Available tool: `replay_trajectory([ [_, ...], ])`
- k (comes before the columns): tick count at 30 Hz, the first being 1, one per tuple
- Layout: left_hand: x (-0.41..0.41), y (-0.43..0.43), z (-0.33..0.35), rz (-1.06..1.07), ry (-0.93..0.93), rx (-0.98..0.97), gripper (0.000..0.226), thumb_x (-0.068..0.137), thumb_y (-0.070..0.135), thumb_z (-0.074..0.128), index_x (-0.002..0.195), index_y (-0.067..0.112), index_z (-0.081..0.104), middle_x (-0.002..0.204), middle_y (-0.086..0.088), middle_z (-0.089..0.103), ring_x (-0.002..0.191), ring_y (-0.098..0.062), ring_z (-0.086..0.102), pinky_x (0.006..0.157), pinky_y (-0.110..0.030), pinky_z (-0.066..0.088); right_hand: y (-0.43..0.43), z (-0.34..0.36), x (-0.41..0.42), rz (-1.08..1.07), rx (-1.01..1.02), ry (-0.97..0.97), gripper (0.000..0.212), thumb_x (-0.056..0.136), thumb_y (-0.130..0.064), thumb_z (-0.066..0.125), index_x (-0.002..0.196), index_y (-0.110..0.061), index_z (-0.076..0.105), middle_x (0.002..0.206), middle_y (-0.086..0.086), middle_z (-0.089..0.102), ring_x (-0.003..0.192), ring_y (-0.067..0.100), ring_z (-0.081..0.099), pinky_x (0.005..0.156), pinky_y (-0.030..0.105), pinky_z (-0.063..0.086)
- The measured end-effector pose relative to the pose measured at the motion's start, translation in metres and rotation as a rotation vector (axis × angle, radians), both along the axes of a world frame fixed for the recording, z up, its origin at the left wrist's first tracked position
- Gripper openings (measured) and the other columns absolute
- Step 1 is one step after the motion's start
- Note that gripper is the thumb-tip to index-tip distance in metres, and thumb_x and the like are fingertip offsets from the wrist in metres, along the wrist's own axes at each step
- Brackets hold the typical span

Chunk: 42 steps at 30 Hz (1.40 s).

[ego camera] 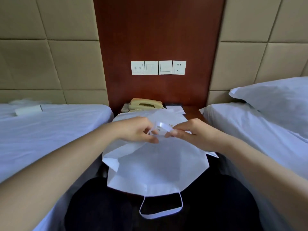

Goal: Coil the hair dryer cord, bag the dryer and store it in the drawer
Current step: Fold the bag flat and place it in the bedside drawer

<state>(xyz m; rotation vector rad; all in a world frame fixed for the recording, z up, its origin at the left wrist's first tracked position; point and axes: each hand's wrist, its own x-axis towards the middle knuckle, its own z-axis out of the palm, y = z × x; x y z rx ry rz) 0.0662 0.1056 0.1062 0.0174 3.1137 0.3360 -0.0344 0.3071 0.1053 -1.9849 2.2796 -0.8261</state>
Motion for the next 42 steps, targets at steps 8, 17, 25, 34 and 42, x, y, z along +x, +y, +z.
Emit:
replay_trajectory([
  [8,0.004,-0.013,-0.056,0.071,-0.442,0.314,0.005,0.085,0.041,0.064,0.086,0.037,0.067,0.103,0.019,0.067,0.098,0.001,0.059,0.091,-0.019,0.042,-0.021,-0.066,-0.017,-0.066,0.373,-0.305,0.040,0.095,-0.034,0.047,0.059,-0.021,0.059,0.099,0.000,0.072,0.091,0.017,0.065,0.087,0.034,0.047],
  [17,-0.005,-0.039,-0.126,0.695,0.190,0.176,0.051,0.086,0.041,0.059,0.131,0.022,0.046,0.145,-0.005,0.033,0.135,-0.027,0.031,0.107,-0.039,0.029,-0.044,-0.113,-0.055,-0.386,0.101,0.007,0.027,0.094,-0.032,0.049,0.112,-0.018,0.063,0.134,0.006,0.052,0.128,0.025,0.043,0.102,0.038,0.032],
  [25,-0.007,-0.033,-0.181,1.085,0.624,0.929,0.061,0.081,0.025,0.068,0.125,0.010,0.029,0.133,-0.012,0.038,0.104,-0.025,0.046,0.091,-0.037,0.043,-0.029,-0.148,-0.093,-0.830,-0.283,-0.543,0.065,0.087,-0.023,0.062,0.141,-0.016,0.028,0.135,0.012,0.042,0.120,0.030,0.045,0.099,0.043,0.040],
  [34,0.018,-0.041,-0.200,1.065,0.439,1.373,0.033,0.092,0.020,0.058,0.122,0.006,0.058,0.118,-0.013,0.063,0.107,-0.032,0.060,0.097,-0.046,0.047,-0.001,-0.182,-0.095,-0.758,-0.327,-1.067,0.036,0.082,-0.010,0.067,0.114,-0.012,0.050,0.104,0.014,0.062,0.080,0.026,0.062,0.073,0.039,0.053],
  [42,0.039,-0.031,-0.219,0.973,0.291,1.579,0.030,0.094,0.030,0.052,0.117,0.013,0.062,0.106,-0.011,0.069,0.099,-0.028,0.064,0.075,-0.038,0.051,0.022,-0.191,-0.078,-0.440,-0.107,-1.275,0.019,0.091,-0.014,0.055,0.104,-0.004,0.064,0.091,0.008,0.073,0.073,0.015,0.071,0.064,0.025,0.058],
])
